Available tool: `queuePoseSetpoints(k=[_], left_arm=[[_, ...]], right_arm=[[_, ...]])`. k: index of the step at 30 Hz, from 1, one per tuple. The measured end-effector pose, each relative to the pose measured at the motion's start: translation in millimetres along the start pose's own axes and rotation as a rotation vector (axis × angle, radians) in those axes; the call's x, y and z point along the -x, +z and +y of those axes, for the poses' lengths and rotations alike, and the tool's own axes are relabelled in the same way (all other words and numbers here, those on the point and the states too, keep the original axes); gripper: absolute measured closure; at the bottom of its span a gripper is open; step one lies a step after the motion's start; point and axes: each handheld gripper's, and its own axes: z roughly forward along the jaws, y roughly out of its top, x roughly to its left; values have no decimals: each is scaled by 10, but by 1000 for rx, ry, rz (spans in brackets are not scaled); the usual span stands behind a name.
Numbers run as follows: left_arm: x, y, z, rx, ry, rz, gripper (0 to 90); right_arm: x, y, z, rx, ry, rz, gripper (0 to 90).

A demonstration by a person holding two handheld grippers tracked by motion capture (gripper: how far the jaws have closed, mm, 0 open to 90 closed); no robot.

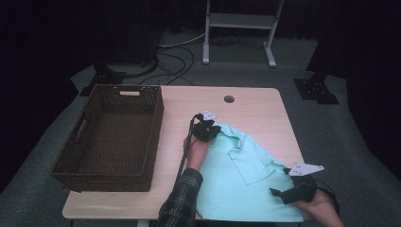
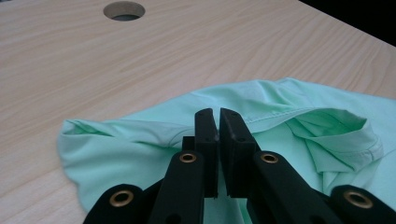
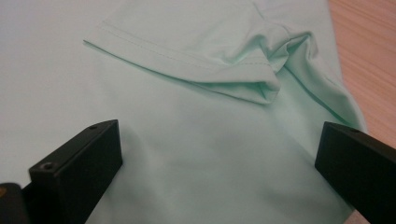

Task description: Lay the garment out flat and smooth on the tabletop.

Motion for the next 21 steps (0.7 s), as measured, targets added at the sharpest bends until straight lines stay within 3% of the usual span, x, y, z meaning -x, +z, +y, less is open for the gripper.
queuePoseSetpoints(k=[12,21], left_arm=[[-166,-264,-3,41,-22,24,866],[-297,-422,-23,62,-38,47,866]], right_arm=[[1,-10,-10,0,0,-1,0],[55,-125,-122,-2,8,-8,0]])
